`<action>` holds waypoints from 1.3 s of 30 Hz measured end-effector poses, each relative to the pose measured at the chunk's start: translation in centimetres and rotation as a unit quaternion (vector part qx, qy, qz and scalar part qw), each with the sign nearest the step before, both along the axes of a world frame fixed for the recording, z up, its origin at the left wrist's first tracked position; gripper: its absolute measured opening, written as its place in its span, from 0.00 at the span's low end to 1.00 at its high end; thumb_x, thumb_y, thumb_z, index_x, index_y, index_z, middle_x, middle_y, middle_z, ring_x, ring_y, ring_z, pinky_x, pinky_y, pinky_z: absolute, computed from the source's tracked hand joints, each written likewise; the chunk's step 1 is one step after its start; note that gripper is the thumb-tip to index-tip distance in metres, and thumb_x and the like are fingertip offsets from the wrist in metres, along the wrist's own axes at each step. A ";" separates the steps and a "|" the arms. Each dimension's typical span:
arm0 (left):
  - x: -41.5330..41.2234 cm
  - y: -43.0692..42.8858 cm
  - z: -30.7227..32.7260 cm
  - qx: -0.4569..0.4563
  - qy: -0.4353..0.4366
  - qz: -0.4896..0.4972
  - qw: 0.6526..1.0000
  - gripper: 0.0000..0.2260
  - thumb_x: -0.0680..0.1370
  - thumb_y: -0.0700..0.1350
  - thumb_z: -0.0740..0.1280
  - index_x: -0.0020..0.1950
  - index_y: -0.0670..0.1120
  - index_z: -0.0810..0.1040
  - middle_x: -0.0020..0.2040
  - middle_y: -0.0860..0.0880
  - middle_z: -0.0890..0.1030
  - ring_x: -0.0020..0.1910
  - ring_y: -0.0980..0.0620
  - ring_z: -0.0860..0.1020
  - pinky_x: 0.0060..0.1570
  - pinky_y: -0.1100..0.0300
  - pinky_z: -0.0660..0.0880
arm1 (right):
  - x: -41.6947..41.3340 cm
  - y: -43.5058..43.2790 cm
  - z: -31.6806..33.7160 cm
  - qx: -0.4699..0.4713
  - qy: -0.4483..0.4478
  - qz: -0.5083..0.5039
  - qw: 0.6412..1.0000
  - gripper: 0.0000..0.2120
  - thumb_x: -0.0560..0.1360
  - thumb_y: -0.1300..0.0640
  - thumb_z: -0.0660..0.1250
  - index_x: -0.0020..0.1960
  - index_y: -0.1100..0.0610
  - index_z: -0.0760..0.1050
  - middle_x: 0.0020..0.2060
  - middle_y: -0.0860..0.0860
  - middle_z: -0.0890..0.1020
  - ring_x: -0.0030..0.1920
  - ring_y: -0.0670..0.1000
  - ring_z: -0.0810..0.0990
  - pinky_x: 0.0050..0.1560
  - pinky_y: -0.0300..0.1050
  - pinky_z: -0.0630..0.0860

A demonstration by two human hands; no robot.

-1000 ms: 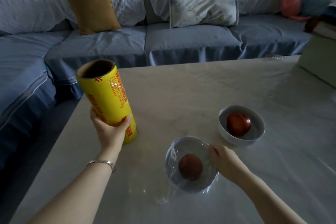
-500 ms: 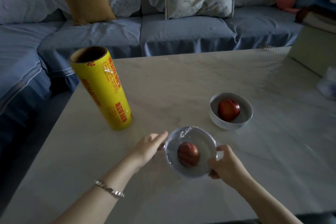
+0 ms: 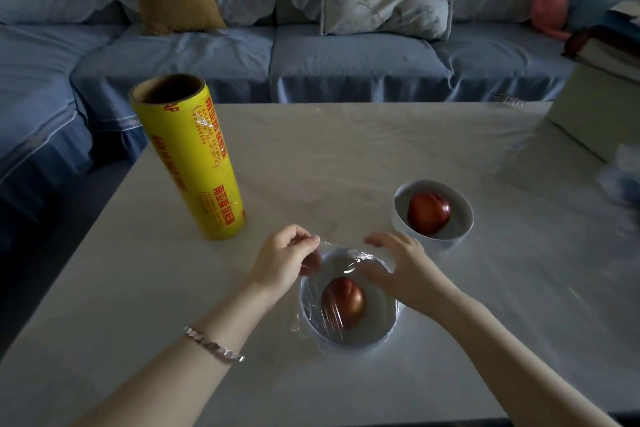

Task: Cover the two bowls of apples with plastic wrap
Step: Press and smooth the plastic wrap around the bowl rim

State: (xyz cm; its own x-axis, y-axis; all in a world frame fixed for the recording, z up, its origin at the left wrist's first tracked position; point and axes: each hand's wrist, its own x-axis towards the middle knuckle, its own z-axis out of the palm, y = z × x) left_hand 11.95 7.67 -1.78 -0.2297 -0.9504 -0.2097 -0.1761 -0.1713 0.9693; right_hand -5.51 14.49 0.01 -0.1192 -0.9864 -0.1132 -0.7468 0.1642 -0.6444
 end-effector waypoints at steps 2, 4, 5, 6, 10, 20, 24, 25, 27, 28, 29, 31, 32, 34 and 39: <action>-0.2 0.3 -0.1 -0.020 -0.001 0.010 1.000 0.11 0.75 0.40 0.67 0.33 0.45 0.73 0.22 0.53 0.75 0.25 0.52 0.73 0.31 0.60 0.73 | 0.7 -1.7 -0.7 0.004 0.022 0.083 0.996 0.21 0.71 0.50 0.71 0.62 0.54 0.74 0.58 0.53 0.76 0.62 0.52 0.70 0.61 0.39 0.62; -0.2 0.4 -0.6 -0.045 -0.011 0.025 0.999 0.11 0.74 0.41 0.67 0.32 0.46 0.73 0.22 0.54 0.74 0.27 0.49 0.72 0.35 0.54 0.71 | 0.8 -2.8 -1.1 -0.010 0.023 0.103 0.994 0.17 0.71 0.53 0.71 0.58 0.56 0.77 0.55 0.54 0.78 0.57 0.51 0.74 0.55 0.35 0.65; -0.1 0.4 -0.9 -0.054 -0.011 0.034 0.998 0.12 0.75 0.41 0.67 0.32 0.46 0.72 0.21 0.54 0.73 0.26 0.49 0.71 0.36 0.52 0.70 | 0.6 -3.1 -1.1 -0.025 0.010 0.101 0.994 0.13 0.72 0.54 0.70 0.55 0.57 0.79 0.53 0.54 0.80 0.53 0.50 0.76 0.51 0.35 0.66; 0.0 0.4 -1.1 -0.063 -0.014 0.043 0.997 0.12 0.75 0.41 0.67 0.32 0.47 0.72 0.21 0.54 0.73 0.26 0.48 0.70 0.35 0.52 0.69 | 0.4 -3.3 -1.1 -0.037 0.001 0.099 0.994 0.10 0.73 0.56 0.69 0.52 0.58 0.80 0.51 0.55 0.81 0.50 0.49 0.77 0.49 0.35 0.67; 0.1 0.7 -1.9 -0.119 -0.034 0.060 0.991 0.13 0.75 0.44 0.68 0.32 0.48 0.69 0.21 0.53 0.71 0.23 0.53 0.68 0.30 0.57 0.64 | -0.5 -3.3 -1.4 -0.059 0.028 0.098 0.993 0.10 0.76 0.57 0.63 0.46 0.62 0.80 0.45 0.56 0.83 0.47 0.54 0.80 0.50 0.47 0.73; 1.6 1.2 -2.1 -0.189 -0.087 0.028 0.978 0.16 0.70 0.54 0.68 0.30 0.48 0.64 0.20 0.54 0.68 0.23 0.51 0.63 0.28 0.55 0.62 | -1.6 -4.3 -0.6 -0.058 -0.125 -0.044 0.989 0.16 0.79 0.62 0.55 0.35 0.52 0.71 0.26 0.48 0.77 0.31 0.55 0.78 0.41 0.46 0.74; 1.5 1.2 -1.8 -0.207 -0.107 0.027 0.972 0.16 0.75 0.48 0.68 0.31 0.47 0.64 0.21 0.52 0.64 0.23 0.53 0.62 0.28 0.57 0.63 | -0.8 -5.3 -0.9 0.011 -0.186 -0.014 0.982 0.16 0.80 0.62 0.52 0.34 0.56 0.68 0.25 0.51 0.68 0.25 0.52 0.70 0.35 0.50 0.71; 1.5 1.0 -1.8 -0.201 -0.104 0.021 0.974 0.16 0.75 0.48 0.68 0.32 0.47 0.65 0.21 0.53 0.64 0.23 0.53 0.62 0.28 0.57 0.63 | -0.7 -5.5 -0.9 0.021 -0.171 0.003 0.985 0.16 0.80 0.60 0.54 0.34 0.56 0.68 0.25 0.51 0.68 0.25 0.51 0.69 0.35 0.50 0.72; 1.6 0.8 -1.7 -0.163 -0.078 -0.010 0.983 0.16 0.71 0.50 0.72 0.32 0.47 0.67 0.20 0.53 0.67 0.20 0.56 0.63 0.24 0.61 0.63 | -0.9 -5.7 -0.8 0.033 -0.123 0.037 0.991 0.15 0.78 0.54 0.60 0.33 0.54 0.69 0.25 0.51 0.70 0.26 0.50 0.71 0.34 0.47 0.73; 1.7 0.7 -1.5 -0.133 -0.060 -0.027 0.989 0.17 0.67 0.51 0.75 0.33 0.47 0.68 0.20 0.53 0.69 0.18 0.58 0.63 0.22 0.64 0.63 | -1.2 -5.8 -0.7 0.042 -0.107 0.054 0.992 0.15 0.76 0.52 0.63 0.31 0.52 0.70 0.25 0.51 0.71 0.26 0.49 0.71 0.34 0.45 0.71; 1.9 0.6 -1.2 -0.099 -0.045 -0.042 0.993 0.17 0.63 0.51 0.78 0.33 0.47 0.70 0.19 0.54 0.70 0.17 0.59 0.64 0.19 0.67 0.63 | -1.4 -5.9 -0.6 0.055 -0.105 0.069 0.991 0.17 0.74 0.51 0.67 0.28 0.51 0.70 0.25 0.50 0.72 0.25 0.47 0.71 0.32 0.42 0.70; 2.5 0.4 -0.8 -0.055 -0.048 -0.066 0.995 0.14 0.61 0.46 0.78 0.32 0.44 0.73 0.18 0.53 0.71 0.15 0.59 0.66 0.18 0.69 0.63 | -2.1 -6.0 -0.2 0.088 -0.114 0.101 0.984 0.19 0.70 0.52 0.72 0.23 0.51 0.71 0.23 0.47 0.73 0.22 0.42 0.69 0.28 0.34 0.67; 2.7 0.4 -0.7 -0.040 -0.059 -0.074 0.995 0.13 0.64 0.43 0.77 0.31 0.43 0.73 0.17 0.52 0.71 0.15 0.60 0.66 0.19 0.69 0.64 | -2.3 -6.0 0.1 0.106 -0.115 0.115 0.981 0.18 0.69 0.53 0.73 0.24 0.52 0.71 0.21 0.45 0.73 0.21 0.40 0.68 0.27 0.31 0.66; 3.1 0.4 -0.6 -0.013 -0.067 -0.075 0.995 0.12 0.68 0.39 0.75 0.30 0.42 0.72 0.17 0.52 0.71 0.16 0.60 0.67 0.20 0.70 0.65 | -2.7 -6.1 0.7 0.132 -0.114 0.135 0.975 0.14 0.68 0.54 0.74 0.28 0.55 0.74 0.21 0.45 0.72 0.22 0.39 0.69 0.27 0.28 0.66; 2.9 0.9 -0.8 0.005 -0.021 -0.011 1.000 0.11 0.76 0.41 0.67 0.33 0.44 0.77 0.19 0.54 0.69 0.18 0.60 0.68 0.23 0.70 0.69 | -3.0 -6.1 0.9 0.099 -0.154 0.110 0.977 0.06 0.67 0.56 0.74 0.34 0.56 0.79 0.25 0.48 0.76 0.27 0.42 0.77 0.32 0.30 0.72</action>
State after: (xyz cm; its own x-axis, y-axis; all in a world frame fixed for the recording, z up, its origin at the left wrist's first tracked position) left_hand 14.86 8.53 -2.63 -0.2420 -0.9426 -0.2301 -0.2214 -0.1772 0.9589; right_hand -8.49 8.43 0.90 0.1628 -0.9397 -0.3008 -0.5534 0.1655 -0.8163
